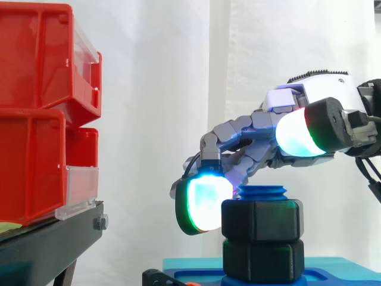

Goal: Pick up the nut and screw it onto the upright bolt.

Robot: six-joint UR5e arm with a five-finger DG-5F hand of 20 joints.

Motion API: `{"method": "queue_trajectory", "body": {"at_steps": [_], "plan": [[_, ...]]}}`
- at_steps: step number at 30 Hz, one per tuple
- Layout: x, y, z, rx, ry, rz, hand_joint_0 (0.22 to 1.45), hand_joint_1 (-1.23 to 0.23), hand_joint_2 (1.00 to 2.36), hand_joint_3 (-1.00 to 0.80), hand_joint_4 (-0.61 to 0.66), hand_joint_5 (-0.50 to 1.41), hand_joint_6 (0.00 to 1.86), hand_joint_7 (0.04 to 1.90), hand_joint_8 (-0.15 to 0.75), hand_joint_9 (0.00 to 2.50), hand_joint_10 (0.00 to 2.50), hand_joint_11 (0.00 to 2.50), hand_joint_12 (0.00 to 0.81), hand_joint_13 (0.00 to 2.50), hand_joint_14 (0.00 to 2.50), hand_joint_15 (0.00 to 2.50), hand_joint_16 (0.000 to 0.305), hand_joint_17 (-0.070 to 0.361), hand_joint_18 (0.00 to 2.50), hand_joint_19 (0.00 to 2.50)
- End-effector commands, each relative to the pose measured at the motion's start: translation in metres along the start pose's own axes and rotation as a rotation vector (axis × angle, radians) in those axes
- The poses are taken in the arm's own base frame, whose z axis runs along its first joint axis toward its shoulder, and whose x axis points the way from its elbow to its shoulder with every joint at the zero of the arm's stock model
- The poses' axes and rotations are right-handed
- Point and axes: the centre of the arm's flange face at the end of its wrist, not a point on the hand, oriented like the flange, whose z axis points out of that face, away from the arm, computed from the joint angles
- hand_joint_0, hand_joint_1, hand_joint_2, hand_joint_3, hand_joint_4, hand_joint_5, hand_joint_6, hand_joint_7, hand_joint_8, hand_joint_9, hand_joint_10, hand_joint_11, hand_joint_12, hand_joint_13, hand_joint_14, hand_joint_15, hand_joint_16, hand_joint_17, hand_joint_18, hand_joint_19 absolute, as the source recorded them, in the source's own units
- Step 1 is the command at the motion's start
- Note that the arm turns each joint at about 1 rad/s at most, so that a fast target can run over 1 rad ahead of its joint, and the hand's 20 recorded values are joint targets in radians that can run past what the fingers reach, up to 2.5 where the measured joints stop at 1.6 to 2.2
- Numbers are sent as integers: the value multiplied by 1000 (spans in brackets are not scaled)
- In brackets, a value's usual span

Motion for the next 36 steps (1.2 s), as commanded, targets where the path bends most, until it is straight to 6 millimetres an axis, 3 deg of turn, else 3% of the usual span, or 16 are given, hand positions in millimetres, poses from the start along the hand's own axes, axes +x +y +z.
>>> {"method": "queue_trajectory", "body": {"at_steps": [1,19,26,36], "plan": [[-1,-1,-1,-1,-1,-1,454,-261,1000,-500,204,-17,504,1235,302,843,0,0,383,287,0,0,49,110,0,0],[-4,-14,-8,7,5,-19,471,-300,1000,-500,170,30,503,1312,301,1118,3,45,363,515,0,0,42,95,150,0],[16,-20,-13,8,9,-19,476,-314,1000,-500,164,50,503,1334,283,1226,1,54,350,589,0,0,40,91,222,0],[15,-21,-13,7,2,-20,486,-316,1000,-500,148,68,502,1391,282,1343,3,85,337,673,0,0,38,86,345,0]]}}
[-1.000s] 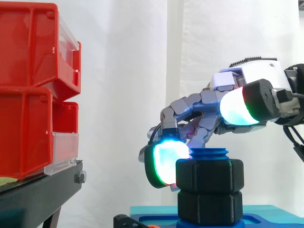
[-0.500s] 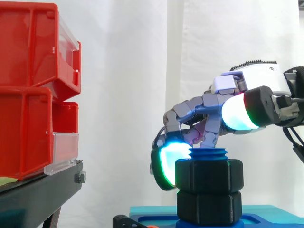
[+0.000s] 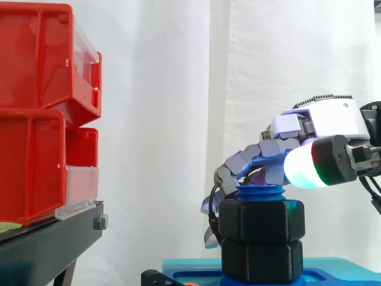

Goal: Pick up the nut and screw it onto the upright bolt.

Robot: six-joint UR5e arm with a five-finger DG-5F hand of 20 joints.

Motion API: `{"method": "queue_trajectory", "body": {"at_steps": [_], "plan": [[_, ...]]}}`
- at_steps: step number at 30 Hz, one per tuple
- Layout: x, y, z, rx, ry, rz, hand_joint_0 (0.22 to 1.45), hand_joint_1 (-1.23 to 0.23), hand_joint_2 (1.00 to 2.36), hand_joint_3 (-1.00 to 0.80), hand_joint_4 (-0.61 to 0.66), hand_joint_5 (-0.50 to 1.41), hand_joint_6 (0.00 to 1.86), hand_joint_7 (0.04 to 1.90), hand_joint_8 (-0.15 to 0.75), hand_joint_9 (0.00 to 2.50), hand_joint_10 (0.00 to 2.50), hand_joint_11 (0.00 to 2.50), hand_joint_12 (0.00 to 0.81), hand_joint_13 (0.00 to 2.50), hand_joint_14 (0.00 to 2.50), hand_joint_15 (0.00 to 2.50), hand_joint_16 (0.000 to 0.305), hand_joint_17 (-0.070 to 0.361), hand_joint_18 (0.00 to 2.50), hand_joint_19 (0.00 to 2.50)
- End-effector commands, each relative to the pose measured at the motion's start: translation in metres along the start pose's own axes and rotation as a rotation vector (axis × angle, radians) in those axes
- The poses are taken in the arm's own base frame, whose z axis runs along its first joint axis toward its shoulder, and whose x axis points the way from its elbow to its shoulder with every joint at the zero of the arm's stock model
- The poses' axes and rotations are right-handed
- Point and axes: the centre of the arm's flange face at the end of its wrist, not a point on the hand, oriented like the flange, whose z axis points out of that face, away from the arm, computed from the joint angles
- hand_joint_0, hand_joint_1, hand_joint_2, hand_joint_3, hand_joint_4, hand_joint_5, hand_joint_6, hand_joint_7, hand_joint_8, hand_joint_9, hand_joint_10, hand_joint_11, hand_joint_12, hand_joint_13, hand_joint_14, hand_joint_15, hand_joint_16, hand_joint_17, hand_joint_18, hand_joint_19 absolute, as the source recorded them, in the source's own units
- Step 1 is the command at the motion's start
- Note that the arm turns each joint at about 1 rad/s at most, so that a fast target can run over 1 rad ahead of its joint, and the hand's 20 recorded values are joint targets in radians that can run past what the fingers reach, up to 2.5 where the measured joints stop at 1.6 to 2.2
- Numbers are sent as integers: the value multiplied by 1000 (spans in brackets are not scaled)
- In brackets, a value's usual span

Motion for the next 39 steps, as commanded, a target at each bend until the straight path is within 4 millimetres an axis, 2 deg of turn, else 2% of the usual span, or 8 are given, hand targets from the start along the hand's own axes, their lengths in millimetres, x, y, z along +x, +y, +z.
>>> {"method": "queue_trajectory", "body": {"at_steps": [1,7,15,24,31,34,37,39], "plan": [[0,0,0,0,0,0,486,-317,1000,-500,150,68,502,1392,282,1344,3,86,339,673,0,0,38,86,345,0],[-1,0,0,-1,-4,-3,488,-316,1000,-500,136,67,502,1403,278,1361,4,96,336,695,0,0,38,85,367,13],[0,0,0,-1,-3,-1,467,-359,1000,-500,254,-70,504,978,305,1153,4,117,376,604,0,0,45,101,287,24],[-8,1,3,-6,-20,0,435,-334,1000,-500,235,-120,504,858,311,958,3,65,405,482,0,0,51,115,174,3],[-27,5,5,-6,-20,0,422,-315,1000,-500,198,-155,502,742,299,854,0,0,413,426,0,0,56,126,111,0],[-46,10,7,-2,-18,1,418,-316,1000,-500,185,-168,502,699,300,814,0,0,414,399,0,0,58,130,93,0],[-58,11,3,18,15,9,416,-318,1000,-500,177,-175,502,674,295,762,0,0,417,372,0,0,59,132,74,0],[-76,17,-10,43,67,4,413,-316,1000,-500,172,-180,502,673,292,690,0,0,420,331,0,0,60,134,18,0]]}}
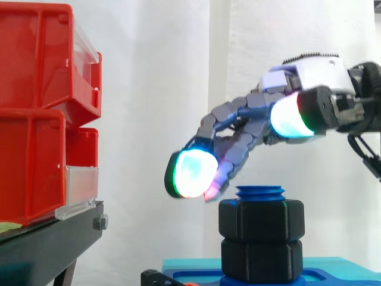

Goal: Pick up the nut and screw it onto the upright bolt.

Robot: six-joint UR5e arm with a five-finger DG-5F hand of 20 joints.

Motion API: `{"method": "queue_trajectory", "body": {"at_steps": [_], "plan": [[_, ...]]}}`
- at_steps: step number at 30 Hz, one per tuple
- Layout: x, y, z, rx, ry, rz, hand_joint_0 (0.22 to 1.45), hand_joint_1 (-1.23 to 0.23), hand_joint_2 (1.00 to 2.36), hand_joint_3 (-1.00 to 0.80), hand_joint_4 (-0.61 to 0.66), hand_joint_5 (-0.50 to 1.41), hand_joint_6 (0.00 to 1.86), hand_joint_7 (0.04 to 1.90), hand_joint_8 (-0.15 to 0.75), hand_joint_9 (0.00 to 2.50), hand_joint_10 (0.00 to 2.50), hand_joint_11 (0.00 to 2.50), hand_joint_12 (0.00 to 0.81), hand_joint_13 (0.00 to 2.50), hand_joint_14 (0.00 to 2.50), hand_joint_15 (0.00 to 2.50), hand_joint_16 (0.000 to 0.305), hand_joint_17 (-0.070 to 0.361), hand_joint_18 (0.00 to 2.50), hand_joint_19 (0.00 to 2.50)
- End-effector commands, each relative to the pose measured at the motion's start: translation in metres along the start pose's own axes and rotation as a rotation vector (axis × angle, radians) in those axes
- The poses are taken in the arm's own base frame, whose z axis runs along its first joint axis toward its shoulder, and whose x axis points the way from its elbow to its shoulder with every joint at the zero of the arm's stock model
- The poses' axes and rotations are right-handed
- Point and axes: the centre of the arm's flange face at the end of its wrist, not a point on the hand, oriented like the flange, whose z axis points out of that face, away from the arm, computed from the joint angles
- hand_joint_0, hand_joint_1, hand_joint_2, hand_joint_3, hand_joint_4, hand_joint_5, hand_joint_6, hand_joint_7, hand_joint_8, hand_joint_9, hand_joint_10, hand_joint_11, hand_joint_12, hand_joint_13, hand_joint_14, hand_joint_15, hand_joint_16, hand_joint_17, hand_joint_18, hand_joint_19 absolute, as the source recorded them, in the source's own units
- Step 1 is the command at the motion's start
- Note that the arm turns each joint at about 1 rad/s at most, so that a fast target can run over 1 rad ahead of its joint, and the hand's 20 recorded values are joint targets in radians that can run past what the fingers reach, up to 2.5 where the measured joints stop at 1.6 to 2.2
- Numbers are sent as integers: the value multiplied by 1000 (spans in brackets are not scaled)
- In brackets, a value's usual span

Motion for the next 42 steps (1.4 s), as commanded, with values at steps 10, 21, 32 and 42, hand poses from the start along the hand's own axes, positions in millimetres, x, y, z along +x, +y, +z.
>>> {"method": "queue_trajectory", "body": {"at_steps": [10,21,32,42], "plan": [[-84,36,-70,108,109,-36,415,-354,1000,-500,166,-198,502,663,283,541,0,0,413,142,0,0,61,138,0,0],[-112,65,-163,304,-18,173,441,-384,1000,-500,165,-206,502,666,288,514,0,0,413,115,0,0,61,137,0,0],[-104,74,-165,381,-65,528,513,-429,1000,-500,161,-209,502,677,258,503,0,0,367,93,0,0,47,106,0,0],[-103,75,-163,415,-197,939,521,-454,1000,-500,147,-235,502,682,243,362,0,0,344,0,0,0,44,98,0,0]]}}
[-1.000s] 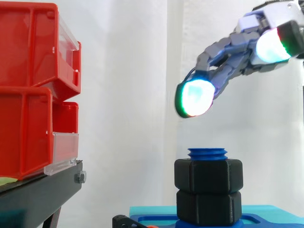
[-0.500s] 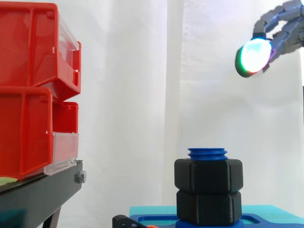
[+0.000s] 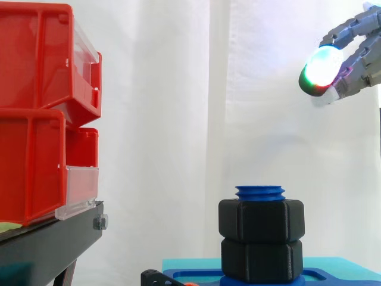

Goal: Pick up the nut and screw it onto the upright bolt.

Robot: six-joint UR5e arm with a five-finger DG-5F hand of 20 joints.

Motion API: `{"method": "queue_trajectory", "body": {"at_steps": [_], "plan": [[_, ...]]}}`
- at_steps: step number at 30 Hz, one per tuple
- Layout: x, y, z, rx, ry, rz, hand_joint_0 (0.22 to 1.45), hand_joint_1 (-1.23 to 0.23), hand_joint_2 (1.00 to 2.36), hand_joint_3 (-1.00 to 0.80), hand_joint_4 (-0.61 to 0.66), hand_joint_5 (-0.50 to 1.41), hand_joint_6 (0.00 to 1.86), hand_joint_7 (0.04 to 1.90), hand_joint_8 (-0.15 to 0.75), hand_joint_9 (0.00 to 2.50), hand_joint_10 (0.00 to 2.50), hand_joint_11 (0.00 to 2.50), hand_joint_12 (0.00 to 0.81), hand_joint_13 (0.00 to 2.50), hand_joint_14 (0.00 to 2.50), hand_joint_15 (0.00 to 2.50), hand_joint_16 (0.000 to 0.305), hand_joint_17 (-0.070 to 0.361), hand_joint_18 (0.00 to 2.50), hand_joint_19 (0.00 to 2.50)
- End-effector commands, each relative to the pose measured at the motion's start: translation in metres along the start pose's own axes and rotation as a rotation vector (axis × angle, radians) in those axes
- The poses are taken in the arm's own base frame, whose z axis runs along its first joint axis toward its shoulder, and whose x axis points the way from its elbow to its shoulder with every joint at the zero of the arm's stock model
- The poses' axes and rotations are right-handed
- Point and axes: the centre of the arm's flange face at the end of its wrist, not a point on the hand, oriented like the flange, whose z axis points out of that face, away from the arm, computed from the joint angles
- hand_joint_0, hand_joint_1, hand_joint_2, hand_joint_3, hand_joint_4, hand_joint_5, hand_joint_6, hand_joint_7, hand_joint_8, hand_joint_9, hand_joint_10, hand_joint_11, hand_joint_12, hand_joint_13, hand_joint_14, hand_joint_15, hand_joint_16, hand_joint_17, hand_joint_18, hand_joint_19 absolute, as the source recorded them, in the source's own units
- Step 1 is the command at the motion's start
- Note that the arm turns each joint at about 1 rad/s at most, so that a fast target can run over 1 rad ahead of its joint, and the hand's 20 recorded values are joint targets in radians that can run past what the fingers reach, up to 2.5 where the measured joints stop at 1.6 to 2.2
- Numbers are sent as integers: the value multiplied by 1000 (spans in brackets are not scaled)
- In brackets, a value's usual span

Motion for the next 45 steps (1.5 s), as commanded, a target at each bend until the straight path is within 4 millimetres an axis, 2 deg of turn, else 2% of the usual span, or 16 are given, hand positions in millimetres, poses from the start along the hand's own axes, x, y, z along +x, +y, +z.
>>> {"method": "queue_trajectory", "body": {"at_steps": [1,10,19,45], "plan": [[-1,-1,0,13,-25,390,521,-454,1000,-500,147,-235,502,679,242,361,0,0,343,0,0,0,43,98,0,0],[-2,-2,0,21,-35,442,519,-485,1000,-500,162,-244,502,651,242,257,0,0,348,0,0,0,44,98,0,0],[-2,-2,0,17,-34,439,499,-489,1000,-500,58,-246,501,636,218,200,0,0,356,0,0,0,49,110,0,0],[-2,-2,0,17,-34,439,487,-486,1000,-500,78,-246,502,668,205,85,0,0,355,0,0,0,51,114,0,0]]}}
